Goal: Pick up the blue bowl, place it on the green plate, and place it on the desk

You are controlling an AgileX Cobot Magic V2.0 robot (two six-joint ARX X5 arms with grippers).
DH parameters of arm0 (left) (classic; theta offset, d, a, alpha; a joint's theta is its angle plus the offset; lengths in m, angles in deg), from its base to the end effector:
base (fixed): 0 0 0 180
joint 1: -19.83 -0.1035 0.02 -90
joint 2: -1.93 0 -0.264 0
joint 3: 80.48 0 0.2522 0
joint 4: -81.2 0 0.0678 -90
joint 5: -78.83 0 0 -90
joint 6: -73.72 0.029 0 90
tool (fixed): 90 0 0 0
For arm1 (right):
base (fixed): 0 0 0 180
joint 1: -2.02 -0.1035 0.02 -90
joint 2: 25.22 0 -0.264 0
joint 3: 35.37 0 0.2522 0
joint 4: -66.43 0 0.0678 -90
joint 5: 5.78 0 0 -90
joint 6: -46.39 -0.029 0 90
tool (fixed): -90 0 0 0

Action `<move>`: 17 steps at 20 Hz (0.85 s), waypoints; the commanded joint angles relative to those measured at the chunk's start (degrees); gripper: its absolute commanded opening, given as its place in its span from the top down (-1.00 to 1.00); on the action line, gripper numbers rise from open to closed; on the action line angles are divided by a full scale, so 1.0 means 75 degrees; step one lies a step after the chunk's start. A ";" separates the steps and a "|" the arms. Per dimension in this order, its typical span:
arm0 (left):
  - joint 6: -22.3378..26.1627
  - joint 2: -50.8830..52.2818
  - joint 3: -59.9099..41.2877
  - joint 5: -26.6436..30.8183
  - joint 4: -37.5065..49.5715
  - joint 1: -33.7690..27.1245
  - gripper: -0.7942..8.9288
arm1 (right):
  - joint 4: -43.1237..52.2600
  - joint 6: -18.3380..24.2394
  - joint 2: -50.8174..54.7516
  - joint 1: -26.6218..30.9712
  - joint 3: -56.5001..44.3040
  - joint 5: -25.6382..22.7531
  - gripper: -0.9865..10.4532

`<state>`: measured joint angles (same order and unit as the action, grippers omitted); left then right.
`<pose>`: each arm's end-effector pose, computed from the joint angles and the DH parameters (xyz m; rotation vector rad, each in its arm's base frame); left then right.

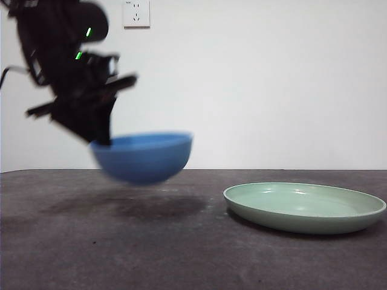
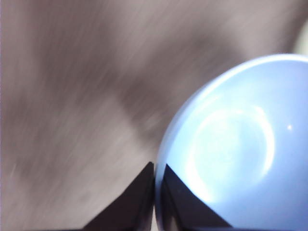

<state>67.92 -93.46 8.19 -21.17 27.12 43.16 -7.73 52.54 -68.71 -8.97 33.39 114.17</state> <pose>0.3123 -0.1402 0.2527 0.0358 1.0923 -0.4705 0.1127 0.0366 0.3228 0.0469 0.8210 0.7144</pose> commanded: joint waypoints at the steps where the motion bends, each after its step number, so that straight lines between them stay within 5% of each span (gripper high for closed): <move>1: -0.0181 -0.0035 0.0577 -0.0052 0.0087 0.0402 0.80 | 0.0079 0.0003 -0.0032 -0.0026 0.0149 0.0003 0.11; 8: -0.0560 -0.0542 0.1320 -0.0050 0.0734 0.1486 0.80 | 0.0058 -0.0061 -0.0029 -0.0026 0.0149 0.0006 0.11; 17: -0.0650 -0.2993 0.3756 -0.0047 0.0160 0.2372 0.80 | -0.0096 -0.0160 -0.0017 -0.0026 0.0149 0.0006 0.11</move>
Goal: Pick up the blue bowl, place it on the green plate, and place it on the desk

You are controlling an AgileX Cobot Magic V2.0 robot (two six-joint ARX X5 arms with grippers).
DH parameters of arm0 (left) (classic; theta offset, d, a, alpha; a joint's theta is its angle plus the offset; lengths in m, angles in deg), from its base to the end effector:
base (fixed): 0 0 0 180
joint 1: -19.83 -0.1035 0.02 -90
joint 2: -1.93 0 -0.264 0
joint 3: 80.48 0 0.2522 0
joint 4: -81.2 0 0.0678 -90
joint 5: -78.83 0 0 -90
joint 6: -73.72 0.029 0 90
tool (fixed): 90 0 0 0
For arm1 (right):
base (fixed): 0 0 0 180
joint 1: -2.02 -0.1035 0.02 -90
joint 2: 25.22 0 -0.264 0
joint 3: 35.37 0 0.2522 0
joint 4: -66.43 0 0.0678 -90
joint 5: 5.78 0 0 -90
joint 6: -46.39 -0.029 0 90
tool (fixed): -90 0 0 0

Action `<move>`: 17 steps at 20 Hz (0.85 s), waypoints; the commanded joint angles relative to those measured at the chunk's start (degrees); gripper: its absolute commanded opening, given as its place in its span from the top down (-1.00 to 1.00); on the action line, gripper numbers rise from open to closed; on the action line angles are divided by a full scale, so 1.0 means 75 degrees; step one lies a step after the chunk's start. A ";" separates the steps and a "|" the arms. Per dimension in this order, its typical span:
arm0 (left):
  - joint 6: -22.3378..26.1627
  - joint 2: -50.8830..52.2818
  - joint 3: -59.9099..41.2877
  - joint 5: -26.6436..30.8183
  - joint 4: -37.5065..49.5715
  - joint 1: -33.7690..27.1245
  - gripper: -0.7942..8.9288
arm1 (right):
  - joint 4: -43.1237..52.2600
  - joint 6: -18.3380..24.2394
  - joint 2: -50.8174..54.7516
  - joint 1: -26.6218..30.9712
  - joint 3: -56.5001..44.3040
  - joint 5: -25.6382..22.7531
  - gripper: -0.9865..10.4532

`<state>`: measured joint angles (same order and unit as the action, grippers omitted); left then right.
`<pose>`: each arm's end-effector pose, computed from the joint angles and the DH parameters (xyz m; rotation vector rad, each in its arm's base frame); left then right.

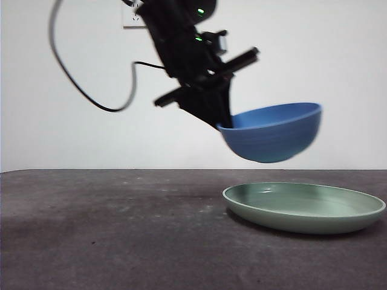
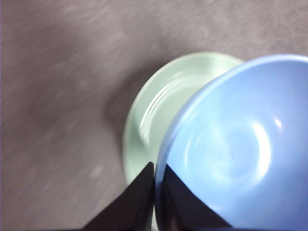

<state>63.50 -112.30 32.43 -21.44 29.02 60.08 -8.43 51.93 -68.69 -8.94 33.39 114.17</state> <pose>0.3308 -0.2868 0.2610 0.0939 0.9963 -0.7271 0.1118 0.0364 0.3221 0.0588 0.8367 0.7089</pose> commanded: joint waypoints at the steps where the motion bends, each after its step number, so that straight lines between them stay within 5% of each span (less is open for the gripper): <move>1: -0.0026 -0.0781 0.0810 -0.0009 -0.0221 0.0166 0.80 | -0.0023 -0.0082 -0.0015 -0.0029 0.0149 0.0006 0.11; 17: 0.0498 -0.2034 0.1731 -0.0003 -0.0883 0.0341 0.80 | -0.0058 -0.0079 0.0035 -0.0029 0.0149 0.0003 0.11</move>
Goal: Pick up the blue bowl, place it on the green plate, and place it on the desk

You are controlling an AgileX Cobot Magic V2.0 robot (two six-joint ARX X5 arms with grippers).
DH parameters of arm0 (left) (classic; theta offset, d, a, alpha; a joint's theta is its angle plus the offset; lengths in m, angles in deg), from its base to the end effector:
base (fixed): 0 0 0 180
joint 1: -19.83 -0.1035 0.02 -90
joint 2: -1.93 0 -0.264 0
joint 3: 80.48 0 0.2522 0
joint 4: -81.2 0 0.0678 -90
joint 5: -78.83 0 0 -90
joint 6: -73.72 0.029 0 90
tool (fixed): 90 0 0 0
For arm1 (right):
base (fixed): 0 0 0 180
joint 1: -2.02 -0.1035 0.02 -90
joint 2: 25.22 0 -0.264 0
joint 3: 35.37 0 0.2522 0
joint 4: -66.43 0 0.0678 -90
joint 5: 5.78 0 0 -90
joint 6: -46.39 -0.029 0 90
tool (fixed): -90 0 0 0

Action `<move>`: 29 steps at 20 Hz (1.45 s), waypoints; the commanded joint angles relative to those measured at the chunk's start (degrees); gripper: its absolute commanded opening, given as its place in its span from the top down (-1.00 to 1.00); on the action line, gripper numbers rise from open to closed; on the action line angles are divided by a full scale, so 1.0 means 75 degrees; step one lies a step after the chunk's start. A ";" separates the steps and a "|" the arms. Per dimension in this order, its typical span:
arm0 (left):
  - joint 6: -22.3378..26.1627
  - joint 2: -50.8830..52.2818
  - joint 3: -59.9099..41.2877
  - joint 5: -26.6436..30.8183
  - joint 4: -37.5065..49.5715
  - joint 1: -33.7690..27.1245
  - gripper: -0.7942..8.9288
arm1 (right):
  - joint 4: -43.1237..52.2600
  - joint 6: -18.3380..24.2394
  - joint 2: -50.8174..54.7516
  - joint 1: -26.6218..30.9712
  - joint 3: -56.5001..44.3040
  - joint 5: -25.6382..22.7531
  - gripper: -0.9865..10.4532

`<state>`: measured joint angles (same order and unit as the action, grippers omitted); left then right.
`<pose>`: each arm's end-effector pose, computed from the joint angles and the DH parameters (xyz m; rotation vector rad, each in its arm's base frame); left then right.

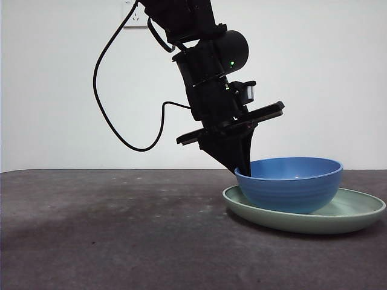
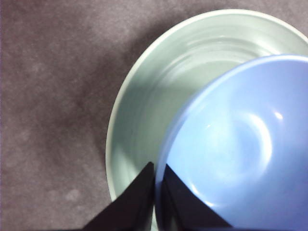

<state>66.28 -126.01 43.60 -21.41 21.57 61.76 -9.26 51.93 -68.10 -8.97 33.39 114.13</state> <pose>0.3514 -0.3225 0.2085 0.2033 1.1475 -0.7377 0.1086 0.0358 0.3222 0.0591 0.8410 0.7085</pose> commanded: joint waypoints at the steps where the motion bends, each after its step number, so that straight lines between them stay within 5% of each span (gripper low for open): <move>1: 0.0125 -0.0207 0.0242 -0.0006 0.0160 0.0131 0.80 | 0.0050 -0.0079 -0.0044 -0.0026 0.0149 0.0009 0.11; 12: 0.0122 -0.0291 0.0242 0.0052 0.0248 0.0248 0.74 | 0.0012 -0.0087 -0.0038 -0.0026 0.0149 0.0015 0.11; 16: 0.0119 -0.0318 0.0242 0.0052 0.0291 0.0262 0.37 | -0.0029 -0.0085 0.0102 -0.0026 0.0149 0.0012 0.11; 23: 0.0102 -0.0093 0.0656 0.0050 -0.0248 0.0184 0.37 | -0.0038 -0.0085 0.0102 -0.0026 0.0149 0.0006 0.11; 29: 0.0128 0.1515 0.0656 0.0050 -0.0498 -0.0297 0.37 | -0.0035 -0.0082 0.0102 -0.0026 0.0149 -0.0003 0.11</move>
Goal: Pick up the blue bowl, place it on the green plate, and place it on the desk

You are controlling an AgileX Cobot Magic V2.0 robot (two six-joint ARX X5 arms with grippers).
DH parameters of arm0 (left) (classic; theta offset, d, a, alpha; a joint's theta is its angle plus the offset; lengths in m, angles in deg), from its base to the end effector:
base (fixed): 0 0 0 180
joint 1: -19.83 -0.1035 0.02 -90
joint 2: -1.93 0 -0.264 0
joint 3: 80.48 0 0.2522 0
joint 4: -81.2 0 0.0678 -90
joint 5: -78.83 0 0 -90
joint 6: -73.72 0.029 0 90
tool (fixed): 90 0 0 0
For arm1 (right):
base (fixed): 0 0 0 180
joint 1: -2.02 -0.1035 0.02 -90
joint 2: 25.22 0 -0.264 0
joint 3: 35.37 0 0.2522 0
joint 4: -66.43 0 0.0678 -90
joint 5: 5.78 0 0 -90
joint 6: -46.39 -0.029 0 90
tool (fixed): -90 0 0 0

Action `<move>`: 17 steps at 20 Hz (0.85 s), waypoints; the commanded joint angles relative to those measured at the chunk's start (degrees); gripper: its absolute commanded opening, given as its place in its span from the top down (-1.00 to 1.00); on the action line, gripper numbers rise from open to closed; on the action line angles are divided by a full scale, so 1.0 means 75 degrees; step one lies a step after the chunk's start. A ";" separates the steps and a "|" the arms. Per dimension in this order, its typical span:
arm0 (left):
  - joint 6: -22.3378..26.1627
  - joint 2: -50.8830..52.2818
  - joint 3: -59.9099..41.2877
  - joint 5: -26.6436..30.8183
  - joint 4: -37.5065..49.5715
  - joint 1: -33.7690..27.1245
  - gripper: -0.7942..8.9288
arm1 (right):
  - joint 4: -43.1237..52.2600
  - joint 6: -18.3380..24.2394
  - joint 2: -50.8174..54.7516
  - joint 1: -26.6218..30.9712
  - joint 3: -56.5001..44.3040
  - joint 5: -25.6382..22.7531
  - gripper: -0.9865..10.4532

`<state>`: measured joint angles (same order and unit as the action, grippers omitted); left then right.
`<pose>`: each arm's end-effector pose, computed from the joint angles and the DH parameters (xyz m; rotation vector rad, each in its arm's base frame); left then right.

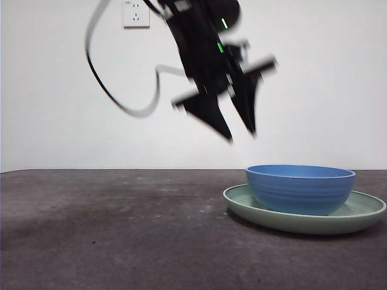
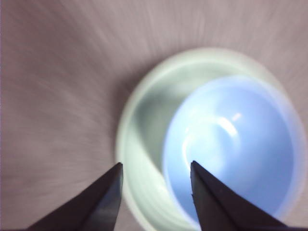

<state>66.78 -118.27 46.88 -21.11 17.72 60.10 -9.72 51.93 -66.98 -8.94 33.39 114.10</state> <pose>0.3451 -0.2989 0.2829 0.1604 1.0222 -0.7406 0.1038 0.0348 0.3235 0.0570 0.8294 0.7082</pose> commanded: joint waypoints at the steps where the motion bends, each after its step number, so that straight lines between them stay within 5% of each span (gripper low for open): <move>1: 0.0087 0.0828 0.0216 0.0009 -0.0017 -0.0187 0.37 | 0.0026 -0.0082 -0.0047 -0.0029 0.0149 -0.0020 0.11; 9: 0.0755 0.3179 -0.0417 -0.0087 -0.0673 -0.0860 0.37 | 0.0029 -0.0082 -0.0047 -0.0029 0.0149 -0.0245 0.11; 13: 0.0845 0.4491 -0.2486 -0.0373 -0.0207 -0.0903 0.37 | 0.0029 -0.0082 -0.0052 -0.0029 0.0149 -0.0248 0.11; 17: 0.1096 0.5931 -0.4634 -0.1714 0.0437 -0.0903 0.37 | 0.0029 -0.0082 -0.0052 -0.0029 0.0149 -0.0245 0.11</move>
<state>73.49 -73.86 11.71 -33.54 20.15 53.02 -9.72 51.91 -66.98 -8.94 33.41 112.33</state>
